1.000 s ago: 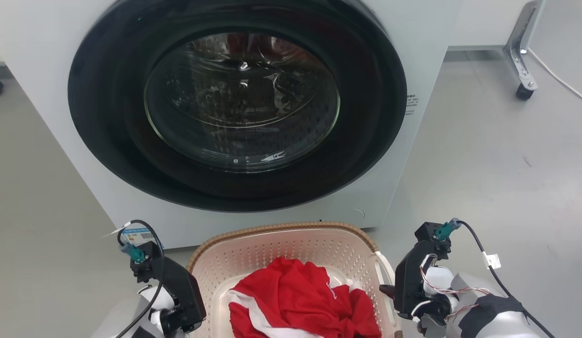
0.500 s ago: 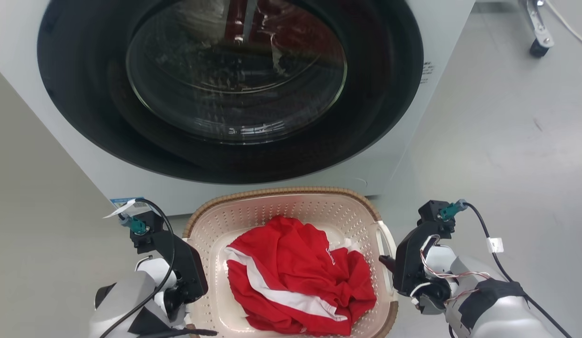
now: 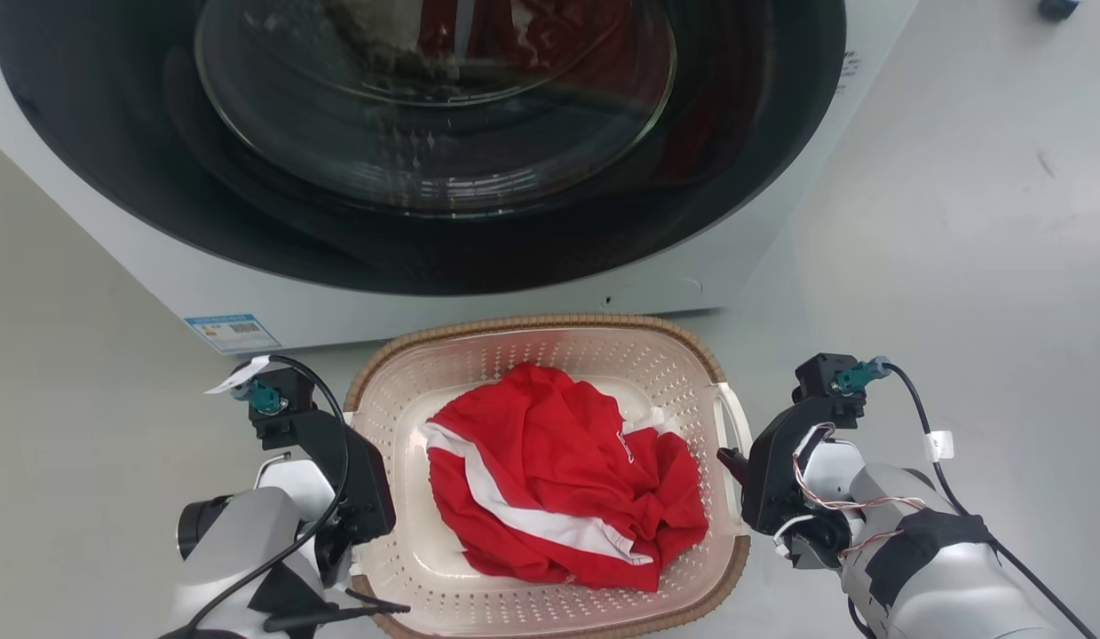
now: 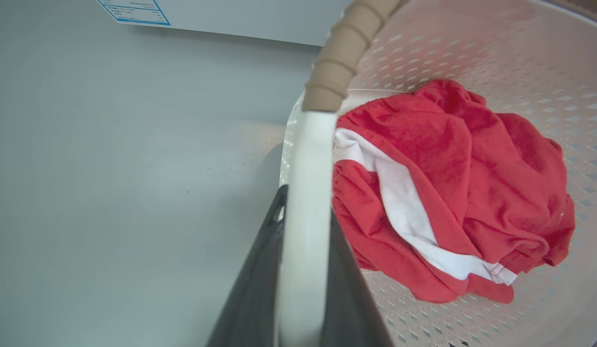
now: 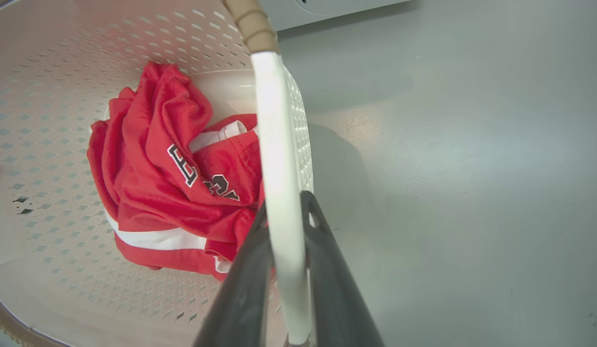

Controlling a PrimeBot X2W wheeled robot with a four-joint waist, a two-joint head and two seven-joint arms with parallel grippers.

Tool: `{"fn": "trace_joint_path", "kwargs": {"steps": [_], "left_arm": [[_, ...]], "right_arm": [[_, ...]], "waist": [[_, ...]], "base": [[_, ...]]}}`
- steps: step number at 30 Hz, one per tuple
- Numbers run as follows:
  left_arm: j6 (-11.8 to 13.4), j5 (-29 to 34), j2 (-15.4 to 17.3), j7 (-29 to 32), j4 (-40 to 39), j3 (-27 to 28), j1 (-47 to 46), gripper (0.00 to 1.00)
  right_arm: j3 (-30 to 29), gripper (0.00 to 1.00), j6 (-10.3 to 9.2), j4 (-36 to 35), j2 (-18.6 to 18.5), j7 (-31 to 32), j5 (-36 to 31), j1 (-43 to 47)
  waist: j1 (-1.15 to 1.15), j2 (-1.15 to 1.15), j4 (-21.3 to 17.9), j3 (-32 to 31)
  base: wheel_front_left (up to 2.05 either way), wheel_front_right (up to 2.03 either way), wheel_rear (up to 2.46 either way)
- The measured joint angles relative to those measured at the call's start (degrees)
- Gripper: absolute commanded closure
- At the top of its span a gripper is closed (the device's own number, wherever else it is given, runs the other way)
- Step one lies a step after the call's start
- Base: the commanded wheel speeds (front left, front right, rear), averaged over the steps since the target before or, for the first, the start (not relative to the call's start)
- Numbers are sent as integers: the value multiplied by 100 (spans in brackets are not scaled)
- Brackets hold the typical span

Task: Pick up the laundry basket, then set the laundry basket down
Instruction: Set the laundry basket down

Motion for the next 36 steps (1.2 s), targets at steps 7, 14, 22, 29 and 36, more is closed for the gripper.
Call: {"fn": "trace_joint_path", "kwargs": {"steps": [7,14,22,29,36], "left_arm": [[-40,18,1,-257,-23,-55,-42,100],[11,65,2,-506,-60,-86,-169,100],[18,82,5,-806,-138,-132,-334,100],[16,124,15,-1032,-170,-197,-460,100],[11,123,29,-1204,-226,-265,-521,100]], "right_arm": [[46,100,0,14,-7,-211,-58,-132],[71,100,-1,13,-13,-474,-87,-255],[102,100,-9,11,-23,-813,-208,-397],[136,100,-9,14,-31,-1063,-283,-513],[157,100,-26,23,-38,-1322,-318,-672]], "waist": [[0,0,7,451],[0,0,12,904],[0,0,35,1461],[0,0,54,1924],[0,0,55,2321]], "base": [[0,0,0],[0,0,0],[0,0,0],[0,0,0],[0,0,0]]}}
